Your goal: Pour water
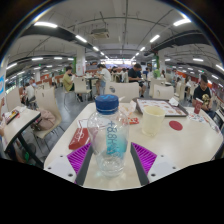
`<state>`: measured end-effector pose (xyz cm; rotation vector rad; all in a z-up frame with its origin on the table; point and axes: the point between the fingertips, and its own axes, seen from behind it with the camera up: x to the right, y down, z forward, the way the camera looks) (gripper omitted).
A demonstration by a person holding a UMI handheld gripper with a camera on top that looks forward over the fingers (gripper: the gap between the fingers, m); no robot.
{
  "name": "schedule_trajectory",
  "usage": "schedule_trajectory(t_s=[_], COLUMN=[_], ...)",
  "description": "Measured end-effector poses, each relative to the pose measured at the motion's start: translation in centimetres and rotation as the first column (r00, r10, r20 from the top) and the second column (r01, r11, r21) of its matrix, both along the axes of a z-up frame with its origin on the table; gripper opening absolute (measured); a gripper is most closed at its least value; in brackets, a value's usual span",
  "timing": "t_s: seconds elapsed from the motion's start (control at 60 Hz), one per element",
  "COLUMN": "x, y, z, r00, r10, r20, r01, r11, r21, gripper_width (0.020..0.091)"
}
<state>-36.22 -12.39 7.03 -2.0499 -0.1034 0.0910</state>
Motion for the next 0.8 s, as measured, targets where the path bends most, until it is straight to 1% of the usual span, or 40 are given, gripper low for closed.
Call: schedule_trajectory(t_s=[0.05,0.083,0.133,0.167,0.3,0.333,0.35,0.4,0.417,0.45,0.533,0.667,0.733,0.8], x=[-0.4,-0.7,-0.6,-0.7,-0.9,-1.0,-1.0,-1.1,-1.2,-1.2,-1.5,-2.2,-2.7,-3.2], y=[0.5,0.9,1.3,1.5,1.8,1.6,1.6,1.6,1.6,1.8,2.4,5.5,7.6,10.1], z=[-0.1,-0.3,-0.2,-0.1,-0.1,-0.2,-0.2,-0.3,-0.2,0.0,1.8,6.7,9.4,11.3], r00=[1.0,1.0,1.0,1.0,1.0,1.0,1.0,0.999,0.999,0.999,0.999,0.973,0.924,0.85], r10=[0.005,0.01,0.008,0.011,0.017,0.021,0.024,0.034,0.037,0.037,0.035,0.017,0.005,-0.017], r20=[0.0,-0.002,0.005,0.004,0.01,0.015,0.017,0.025,0.026,0.025,-0.02,-0.232,-0.382,-0.526], r01=[-0.005,-0.01,-0.008,-0.011,-0.018,-0.022,-0.025,-0.034,-0.038,-0.038,-0.034,0.0,0.025,0.058], r11=[1.0,1.0,0.999,0.999,0.998,0.999,0.999,0.999,0.999,0.999,0.998,0.997,0.997,0.996], r21=[0.017,0.022,0.039,0.048,0.055,0.05,0.047,0.036,0.034,0.035,0.051,0.075,0.074,0.062], gripper_width=[0.0653,0.0572,0.057,0.0553,0.0448,0.0444,0.0417,0.0416,0.0395,0.0394,0.0394,0.0392,0.0392,0.0392])
